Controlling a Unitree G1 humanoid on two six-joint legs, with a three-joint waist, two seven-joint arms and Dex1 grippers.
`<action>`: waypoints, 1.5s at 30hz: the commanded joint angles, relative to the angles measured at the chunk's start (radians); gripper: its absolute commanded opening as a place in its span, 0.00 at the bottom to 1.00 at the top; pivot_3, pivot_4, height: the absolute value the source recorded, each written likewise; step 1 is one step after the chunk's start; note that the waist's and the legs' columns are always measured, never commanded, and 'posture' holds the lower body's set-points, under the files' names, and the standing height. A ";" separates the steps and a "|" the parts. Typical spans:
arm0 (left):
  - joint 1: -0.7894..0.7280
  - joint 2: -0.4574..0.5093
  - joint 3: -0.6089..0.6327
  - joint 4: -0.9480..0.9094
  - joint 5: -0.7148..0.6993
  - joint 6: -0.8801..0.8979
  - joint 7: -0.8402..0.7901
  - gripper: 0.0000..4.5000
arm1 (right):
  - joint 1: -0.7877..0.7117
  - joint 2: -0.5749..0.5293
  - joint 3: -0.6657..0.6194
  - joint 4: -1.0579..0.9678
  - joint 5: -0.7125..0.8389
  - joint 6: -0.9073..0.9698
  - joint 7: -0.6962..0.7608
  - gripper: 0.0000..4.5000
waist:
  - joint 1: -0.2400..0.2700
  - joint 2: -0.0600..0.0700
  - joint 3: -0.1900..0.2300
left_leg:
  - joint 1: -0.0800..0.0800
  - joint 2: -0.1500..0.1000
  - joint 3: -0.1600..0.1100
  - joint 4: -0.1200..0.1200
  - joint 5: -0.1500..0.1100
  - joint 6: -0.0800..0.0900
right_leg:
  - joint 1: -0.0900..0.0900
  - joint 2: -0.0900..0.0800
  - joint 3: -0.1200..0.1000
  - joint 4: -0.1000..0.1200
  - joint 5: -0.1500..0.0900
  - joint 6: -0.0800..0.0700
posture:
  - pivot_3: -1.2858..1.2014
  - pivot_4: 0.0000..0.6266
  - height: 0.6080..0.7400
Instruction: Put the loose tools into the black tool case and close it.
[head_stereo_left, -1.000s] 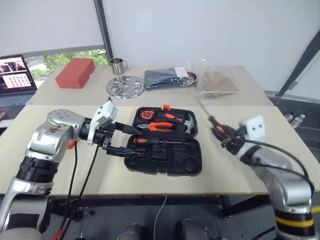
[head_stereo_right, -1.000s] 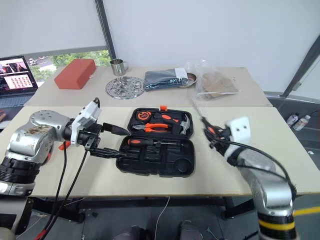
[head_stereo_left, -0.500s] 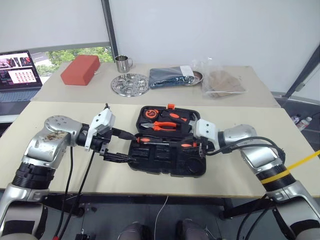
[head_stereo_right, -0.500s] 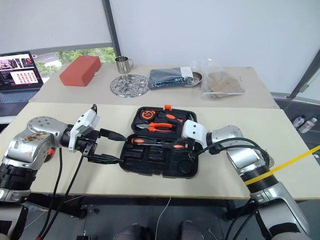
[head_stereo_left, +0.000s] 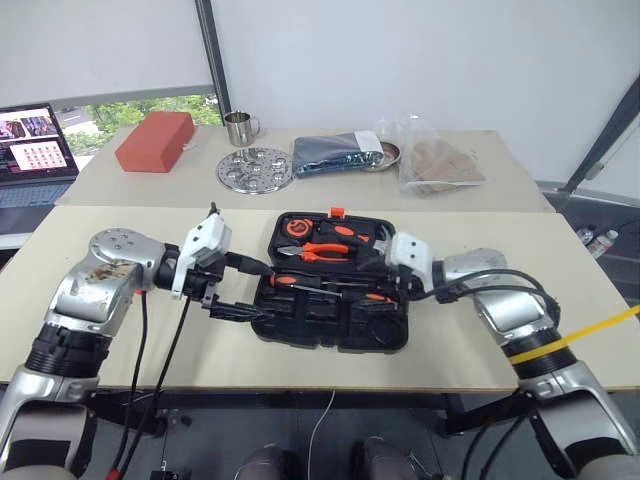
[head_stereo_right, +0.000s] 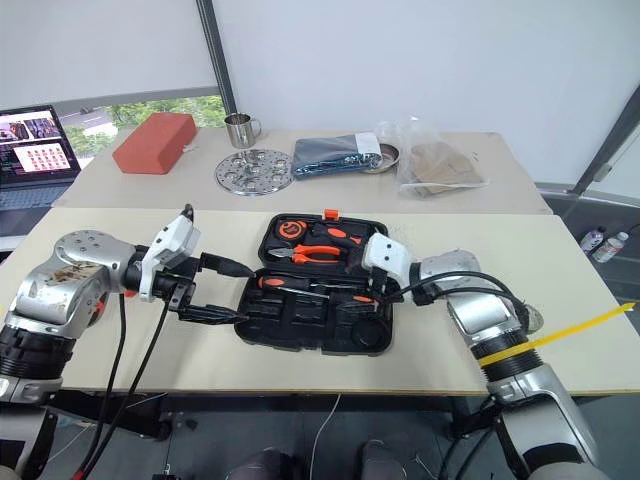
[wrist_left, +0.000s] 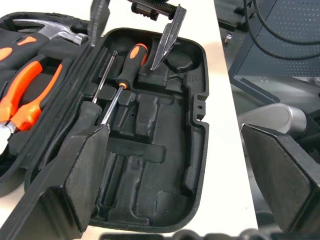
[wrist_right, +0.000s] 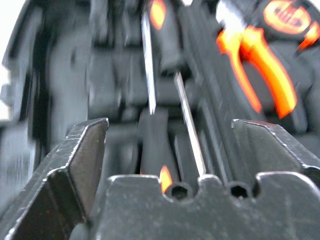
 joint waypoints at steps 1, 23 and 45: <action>-0.028 -0.006 0.001 0.010 0.012 -0.028 0.000 1.00 | -0.020 0.024 -0.032 -0.055 0.022 0.045 -0.026 0.77 | 0.000 0.000 0.000 | 0.000 0.000 0.000 0.000 0.000 0.000 | 0.000 0.000 0.000 0.001 0.000 0.000 | 0.52 0.24 0.97; 0.205 0.056 0.226 -0.072 -0.011 0.083 0.217 1.00 | 0.059 0.084 -0.125 -0.260 0.119 0.208 -0.088 0.07 | -0.008 0.000 0.000 | 0.002 0.001 0.003 0.000 0.001 -0.002 | -0.003 0.000 0.005 0.005 0.000 -0.002 | 0.52 0.24 0.97; 0.231 0.160 0.350 0.331 0.199 0.046 0.486 1.00 | 0.163 -0.080 -0.316 -0.670 0.492 0.503 -0.196 1.00 | 0.031 -0.003 0.000 | 0.002 0.001 -0.001 -0.004 -0.007 -0.017 | -0.003 -0.007 -0.004 0.001 0.003 -0.009 | 0.52 0.24 0.97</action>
